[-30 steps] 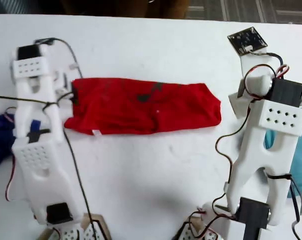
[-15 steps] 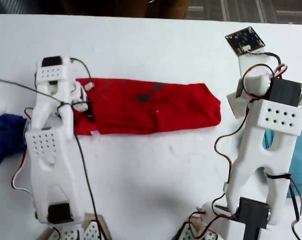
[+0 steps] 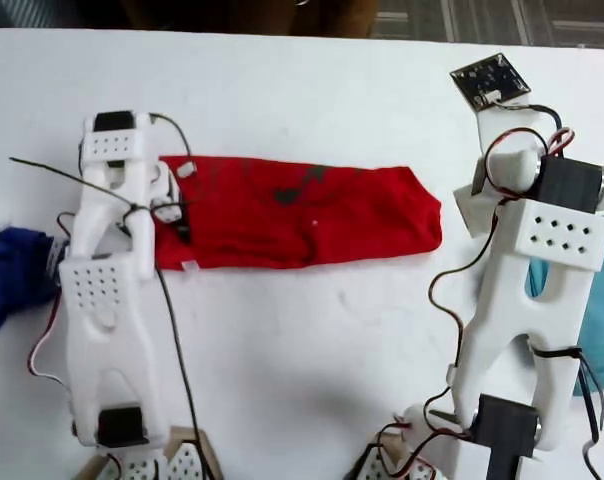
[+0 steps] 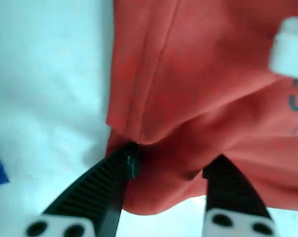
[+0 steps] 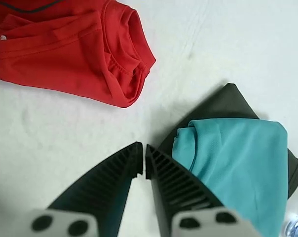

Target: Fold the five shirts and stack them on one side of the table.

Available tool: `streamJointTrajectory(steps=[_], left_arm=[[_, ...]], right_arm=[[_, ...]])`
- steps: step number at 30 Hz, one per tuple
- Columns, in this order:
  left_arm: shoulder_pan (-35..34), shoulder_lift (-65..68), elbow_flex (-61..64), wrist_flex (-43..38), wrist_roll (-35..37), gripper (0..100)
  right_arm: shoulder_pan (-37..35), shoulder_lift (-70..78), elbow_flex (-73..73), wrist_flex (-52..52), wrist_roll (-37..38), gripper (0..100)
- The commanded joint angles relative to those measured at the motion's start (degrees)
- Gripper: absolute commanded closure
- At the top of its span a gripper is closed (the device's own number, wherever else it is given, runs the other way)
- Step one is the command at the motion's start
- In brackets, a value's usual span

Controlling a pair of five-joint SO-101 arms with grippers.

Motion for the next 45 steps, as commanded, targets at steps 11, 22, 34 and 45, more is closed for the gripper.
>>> streamJointTrajectory(steps=[11, 22, 34, 45], left_arm=[[2.5, 0.8, -1.9, 0.4, 11.1, 97], [15.5, -9.5, -15.6, 0.5, 8.0, 97], [30.2, -9.2, -19.6, -8.8, 3.1, 97], [46.9, -1.1, -20.2, -24.2, -9.0, 97]], right_arm=[[0.0, -2.4, -0.4, -0.9, 0.4, 98.0], [0.0, -2.4, -0.4, -0.7, 0.4, 98.0], [7.9, -2.9, -0.4, -0.5, 0.5, 98.0], [13.8, -10.8, -0.2, -0.5, 0.5, 98.0]])
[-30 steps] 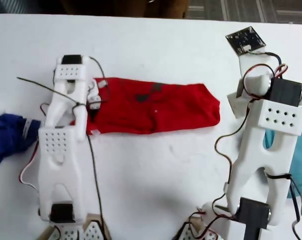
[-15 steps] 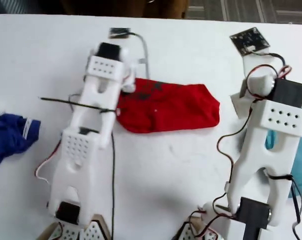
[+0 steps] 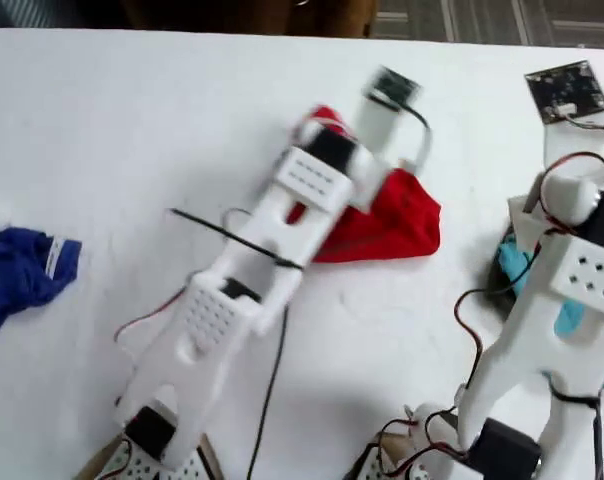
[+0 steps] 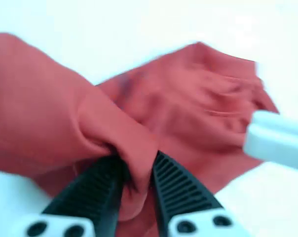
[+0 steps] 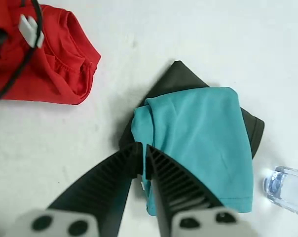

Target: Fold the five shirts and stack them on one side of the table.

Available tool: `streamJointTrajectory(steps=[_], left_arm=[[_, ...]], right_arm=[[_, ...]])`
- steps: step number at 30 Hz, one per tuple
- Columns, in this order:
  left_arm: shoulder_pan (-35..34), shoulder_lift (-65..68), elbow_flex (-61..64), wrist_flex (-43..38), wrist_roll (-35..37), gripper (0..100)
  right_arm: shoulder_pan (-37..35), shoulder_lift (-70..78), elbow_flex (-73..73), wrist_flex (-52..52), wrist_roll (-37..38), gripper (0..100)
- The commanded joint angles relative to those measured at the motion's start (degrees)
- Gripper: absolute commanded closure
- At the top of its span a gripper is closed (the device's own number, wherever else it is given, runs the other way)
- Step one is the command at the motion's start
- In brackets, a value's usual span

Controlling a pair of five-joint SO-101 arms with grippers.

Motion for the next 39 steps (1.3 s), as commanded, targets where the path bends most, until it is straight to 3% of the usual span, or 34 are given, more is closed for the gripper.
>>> streamJointTrajectory(steps=[1, 10, 17, 20, 24, 29, 34, 39], left_arm=[[4.8, 1.1, -2.3, -3.8, -3.3, 97], [9.5, 4.4, -3.2, -6.6, -11.5, 97], [9.1, 2.4, -14.5, 5.7, -11.2, 83], [7.6, 1.8, -21.1, 10.6, -10.4, 82], [2.8, 1.7, -30.0, 15.5, -4.2, 82], [-9.4, 2.0, -32.4, 20.0, 7.8, 82], [-19.4, 2.4, -22.8, 21.5, 17.3, 82], [-21.3, 2.4, -12.7, 20.3, 23.3, 82]], right_arm=[[2.2, -3.0, -0.2, -0.5, 0.5, 98.0], [3.5, -3.1, -0.2, -0.8, 0.5, 98.0], [3.5, -2.9, -0.2, -0.9, 4.9, 98.0], [4.6, -3.2, -0.2, -0.9, 5.0, 98.0], [7.0, -2.8, -0.1, -0.9, 4.8, 98.0], [7.2, -2.8, 4.5, -4.0, 4.9, 98.0], [3.6, -2.8, 13.1, -10.6, 4.7, 98.0], [-5.3, -2.7, 15.2, -16.9, -1.8, 98.0]])
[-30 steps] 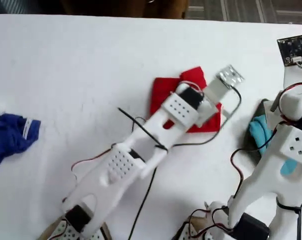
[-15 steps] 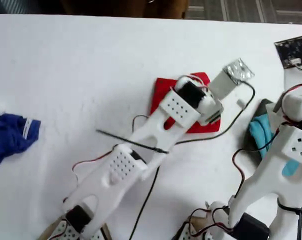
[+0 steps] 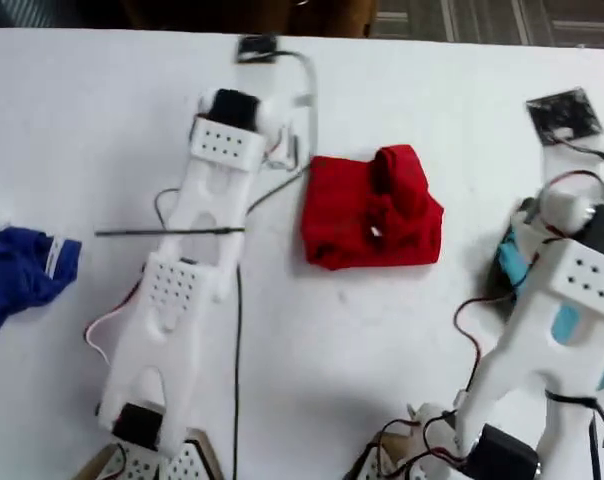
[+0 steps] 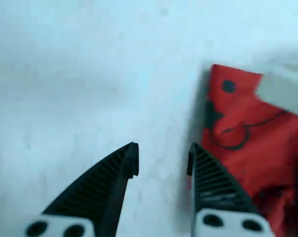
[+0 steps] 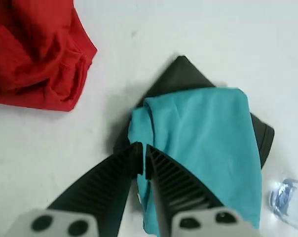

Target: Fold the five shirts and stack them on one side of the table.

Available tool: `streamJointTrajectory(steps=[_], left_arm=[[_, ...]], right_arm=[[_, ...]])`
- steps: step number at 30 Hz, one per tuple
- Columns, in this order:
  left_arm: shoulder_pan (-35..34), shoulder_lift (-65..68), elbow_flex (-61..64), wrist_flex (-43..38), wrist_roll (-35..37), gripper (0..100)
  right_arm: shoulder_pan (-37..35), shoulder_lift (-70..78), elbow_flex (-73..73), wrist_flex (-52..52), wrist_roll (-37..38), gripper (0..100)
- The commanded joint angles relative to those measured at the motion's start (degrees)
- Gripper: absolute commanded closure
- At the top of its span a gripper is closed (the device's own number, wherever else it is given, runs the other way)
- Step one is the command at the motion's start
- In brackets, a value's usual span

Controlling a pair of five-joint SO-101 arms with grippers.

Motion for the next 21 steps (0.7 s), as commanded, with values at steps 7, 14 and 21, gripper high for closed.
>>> streamJointTrajectory(steps=[7, 14, 21], left_arm=[[1.9, -2.9, 5.1, -5.6, 3.6, 82], [5.0, 1.7, 4.5, -15.0, 3.4, 98], [7.6, 5.4, 4.4, -17.3, 3.6, 97]], right_arm=[[-21.1, 1.1, 1.6, -11.6, -10.3, 98.0], [-21.7, 19.3, -4.4, -17.7, -18.3, 98.0], [-20.5, 39.3, -33.5, -2.1, -30.6, 98.0]])
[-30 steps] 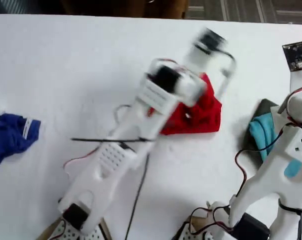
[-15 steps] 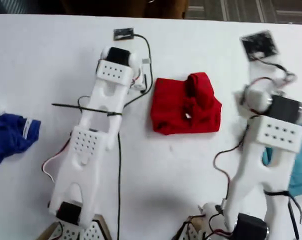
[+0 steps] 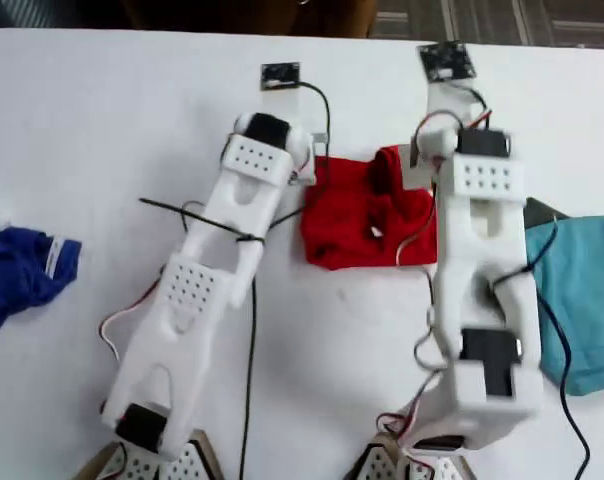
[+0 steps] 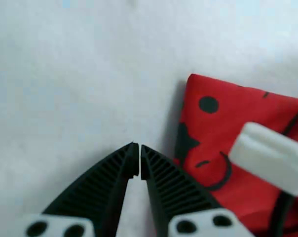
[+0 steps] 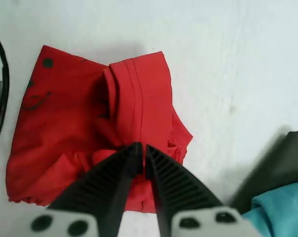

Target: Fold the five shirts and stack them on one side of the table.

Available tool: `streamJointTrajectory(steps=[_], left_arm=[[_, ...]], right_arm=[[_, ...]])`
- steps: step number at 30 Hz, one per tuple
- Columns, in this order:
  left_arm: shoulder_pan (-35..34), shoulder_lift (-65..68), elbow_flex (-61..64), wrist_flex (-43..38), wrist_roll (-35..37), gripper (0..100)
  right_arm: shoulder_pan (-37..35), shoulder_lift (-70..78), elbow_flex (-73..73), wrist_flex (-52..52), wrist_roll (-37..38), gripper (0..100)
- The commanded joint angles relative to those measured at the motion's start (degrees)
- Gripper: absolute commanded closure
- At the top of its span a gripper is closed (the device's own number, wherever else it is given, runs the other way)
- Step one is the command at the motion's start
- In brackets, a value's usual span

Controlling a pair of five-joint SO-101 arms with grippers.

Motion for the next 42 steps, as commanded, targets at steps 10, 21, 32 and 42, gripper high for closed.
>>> streamJointTrajectory(steps=[10, 21, 32, 42], left_arm=[[1.5, 4.7, -1.1, -6.9, 1.2, 97], [1.4, 5.5, -3.2, -6.7, 2.2, 97], [1.3, 5.5, -3.2, -6.7, 2.2, 97], [1.3, 5.5, -3.2, -6.7, 2.2, 97]], right_arm=[[-4.7, 26.2, -46.6, 18.4, -6.0, 98.0], [-3.5, 40.4, -55.9, 25.3, -13.0, 98.1], [7.9, 40.9, -55.9, 25.5, -12.8, 98.1], [10.2, 38.5, -57.8, 26.1, -12.7, 98.1]])
